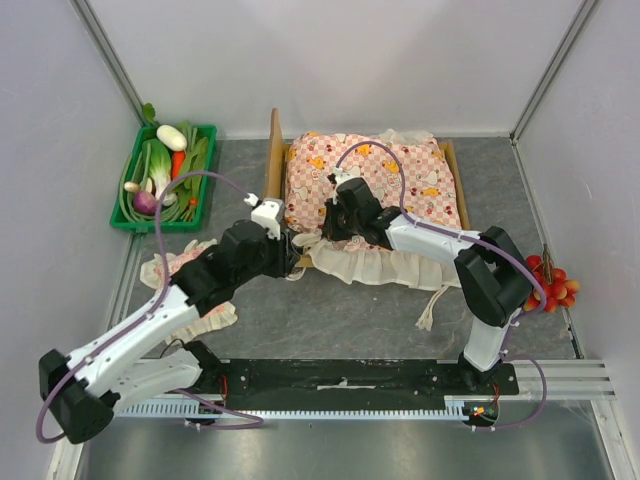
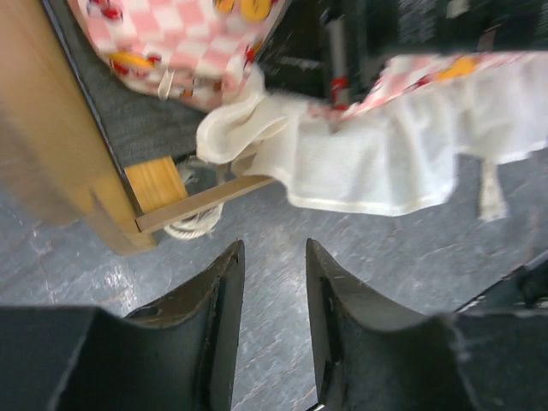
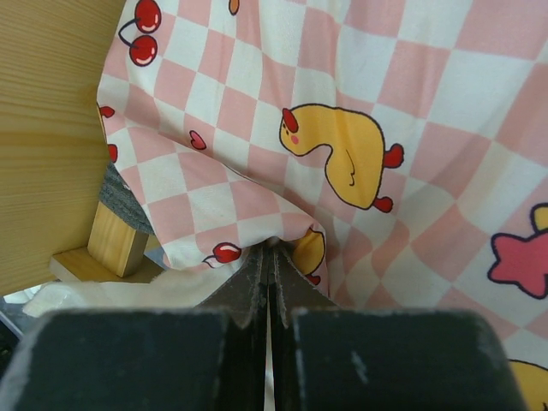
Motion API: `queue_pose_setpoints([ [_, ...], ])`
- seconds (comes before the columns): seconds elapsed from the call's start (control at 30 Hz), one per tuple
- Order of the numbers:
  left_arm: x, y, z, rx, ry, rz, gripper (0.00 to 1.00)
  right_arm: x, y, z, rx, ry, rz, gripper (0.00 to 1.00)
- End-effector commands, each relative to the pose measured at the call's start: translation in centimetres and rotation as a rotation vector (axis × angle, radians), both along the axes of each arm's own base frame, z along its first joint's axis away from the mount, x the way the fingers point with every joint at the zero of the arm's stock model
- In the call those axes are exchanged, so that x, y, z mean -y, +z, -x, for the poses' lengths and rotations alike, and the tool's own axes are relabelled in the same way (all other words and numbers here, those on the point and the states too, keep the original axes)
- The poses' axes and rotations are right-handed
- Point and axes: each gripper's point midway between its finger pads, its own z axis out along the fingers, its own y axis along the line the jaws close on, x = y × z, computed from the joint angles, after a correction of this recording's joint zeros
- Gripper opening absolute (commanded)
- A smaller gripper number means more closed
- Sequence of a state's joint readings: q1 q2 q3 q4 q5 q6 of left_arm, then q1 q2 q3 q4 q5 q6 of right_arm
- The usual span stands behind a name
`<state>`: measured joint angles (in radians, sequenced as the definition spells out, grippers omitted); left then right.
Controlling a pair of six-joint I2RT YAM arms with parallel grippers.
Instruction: Set up the pet bed
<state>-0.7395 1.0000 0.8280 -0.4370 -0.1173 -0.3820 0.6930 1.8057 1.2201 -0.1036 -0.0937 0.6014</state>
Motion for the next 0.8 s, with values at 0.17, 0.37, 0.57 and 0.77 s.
queue_pose_setpoints([
  [0.17, -0.2, 7.8, 1.3, 0.228, -0.062, 0.165, 0.48, 0.9, 5.5, -1.2, 0.120, -0.002, -0.074, 0.00],
  [0.37, 2.3, 5.4, 0.6, 0.142, -0.165, 0.071, 0.49, 2.9, 6.4, -2.9, 0.153, -0.063, -0.070, 0.00],
  [0.57, 3.4, 4.6, -0.8, 0.152, -0.166, -0.013, 0.48, 3.8, 4.5, -4.0, 0.106, -0.067, -0.063, 0.00],
  [0.77, 3.8, 1.3, -3.2, 0.113, -0.099, -0.095, 0.47, 4.0, 3.5, -4.2, 0.082, -0.061, -0.062, 0.00],
])
